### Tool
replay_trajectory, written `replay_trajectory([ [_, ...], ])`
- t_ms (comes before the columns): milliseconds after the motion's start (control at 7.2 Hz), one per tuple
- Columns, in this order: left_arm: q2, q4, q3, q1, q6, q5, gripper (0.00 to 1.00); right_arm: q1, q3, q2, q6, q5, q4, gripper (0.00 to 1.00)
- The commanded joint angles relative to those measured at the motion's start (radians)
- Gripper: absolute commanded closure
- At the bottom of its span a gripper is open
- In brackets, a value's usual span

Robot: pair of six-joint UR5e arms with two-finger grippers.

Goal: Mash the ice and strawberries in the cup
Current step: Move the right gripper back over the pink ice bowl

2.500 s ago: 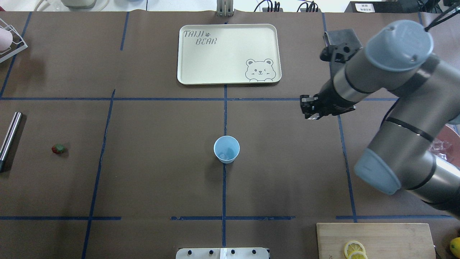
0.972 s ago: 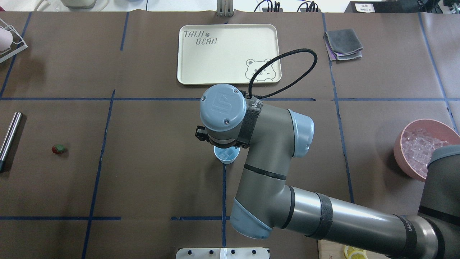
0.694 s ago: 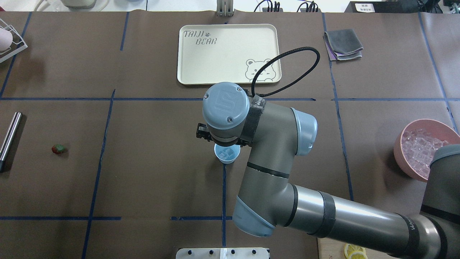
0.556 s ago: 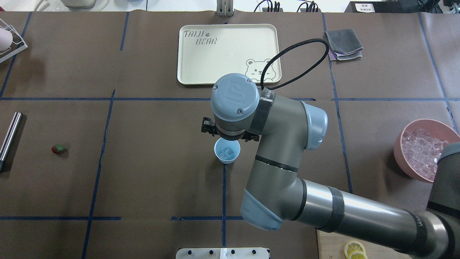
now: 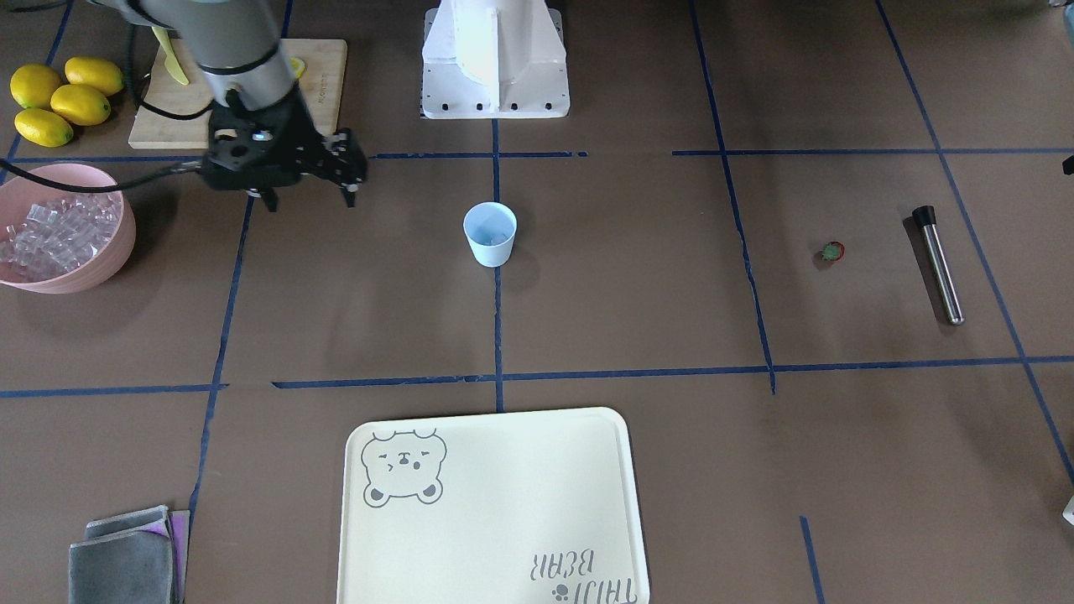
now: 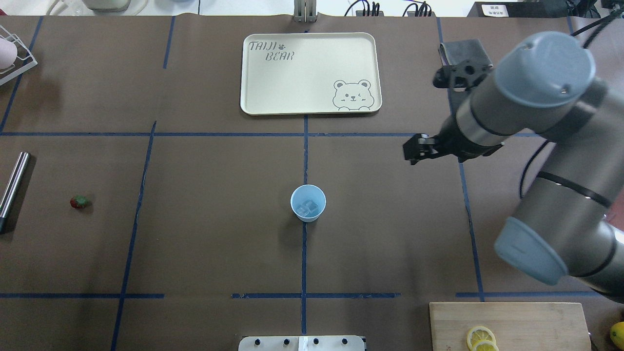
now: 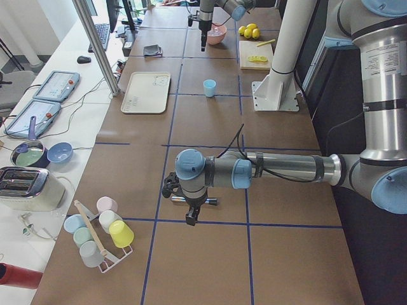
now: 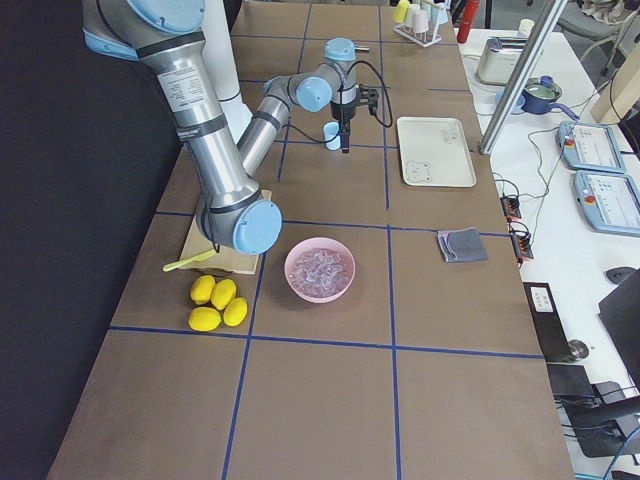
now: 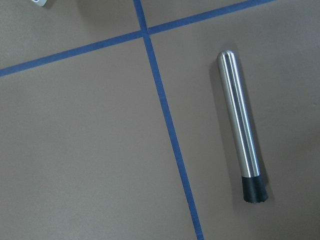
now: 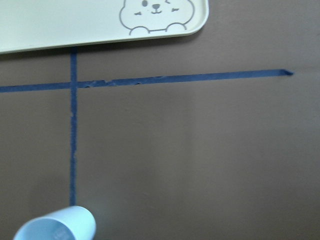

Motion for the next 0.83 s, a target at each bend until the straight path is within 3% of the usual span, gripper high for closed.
replay_trajectory([
  [0, 0.000, 0.000, -0.002, 0.000, -0.001, 0.000, 0.00, 0.159, 0.074, -0.224, -0.270, 0.102, 0.044, 0.00],
  [278, 0.000, 0.000, -0.003, 0.000, -0.001, 0.000, 0.00, 0.283, 0.049, -0.454, -0.447, 0.189, 0.239, 0.01],
  [694, 0.000, 0.000, -0.005, 0.000, 0.001, 0.000, 0.00, 0.310, -0.095, -0.630, -0.451, 0.206, 0.561, 0.03],
])
